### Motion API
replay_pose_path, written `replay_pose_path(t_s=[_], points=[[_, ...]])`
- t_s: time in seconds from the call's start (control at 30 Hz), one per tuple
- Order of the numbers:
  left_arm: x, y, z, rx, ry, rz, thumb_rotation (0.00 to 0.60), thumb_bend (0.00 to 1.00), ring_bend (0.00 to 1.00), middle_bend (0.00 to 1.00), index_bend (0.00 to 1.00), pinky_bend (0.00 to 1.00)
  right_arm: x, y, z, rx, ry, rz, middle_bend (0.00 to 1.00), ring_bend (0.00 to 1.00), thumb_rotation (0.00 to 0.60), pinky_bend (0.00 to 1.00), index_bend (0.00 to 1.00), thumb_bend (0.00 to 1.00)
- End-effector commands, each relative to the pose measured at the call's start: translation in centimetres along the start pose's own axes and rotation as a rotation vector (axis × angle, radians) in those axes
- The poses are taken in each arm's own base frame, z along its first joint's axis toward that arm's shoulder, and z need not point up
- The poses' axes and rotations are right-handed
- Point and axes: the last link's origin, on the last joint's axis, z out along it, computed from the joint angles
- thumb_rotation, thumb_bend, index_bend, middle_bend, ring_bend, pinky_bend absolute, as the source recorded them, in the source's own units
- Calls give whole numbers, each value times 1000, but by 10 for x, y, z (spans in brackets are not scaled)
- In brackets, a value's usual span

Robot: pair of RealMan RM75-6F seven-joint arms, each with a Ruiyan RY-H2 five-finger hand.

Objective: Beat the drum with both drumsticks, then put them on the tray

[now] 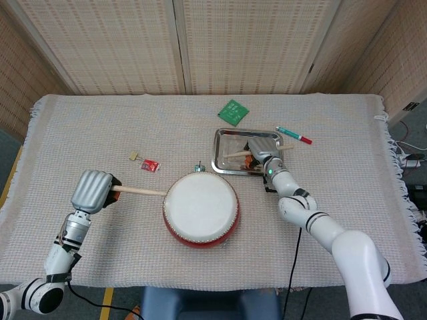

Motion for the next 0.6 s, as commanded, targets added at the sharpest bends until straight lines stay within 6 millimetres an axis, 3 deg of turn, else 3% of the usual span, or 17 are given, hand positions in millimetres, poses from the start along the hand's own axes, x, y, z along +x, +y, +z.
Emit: replay_pose_path(t_s=[0.03, 0.3, 0.6], points=[[0, -1, -1, 3, 1, 0, 600, 713, 1000, 1000, 1000, 1000, -3, -8, 7, -8, -9, 6, 664, 536, 600, 793, 618, 298], [-1, -6, -3, 14, -4, -4, 600, 712, 1000, 1000, 1000, 1000, -6, -13, 14, -34, -17, 30, 396, 247, 600, 507, 303, 201], [4, -8, -3, 13, 13, -7, 600, 712, 1000, 1000, 1000, 1000, 0, -14, 14, -27, 24, 42, 311, 166, 600, 437, 206, 186]])
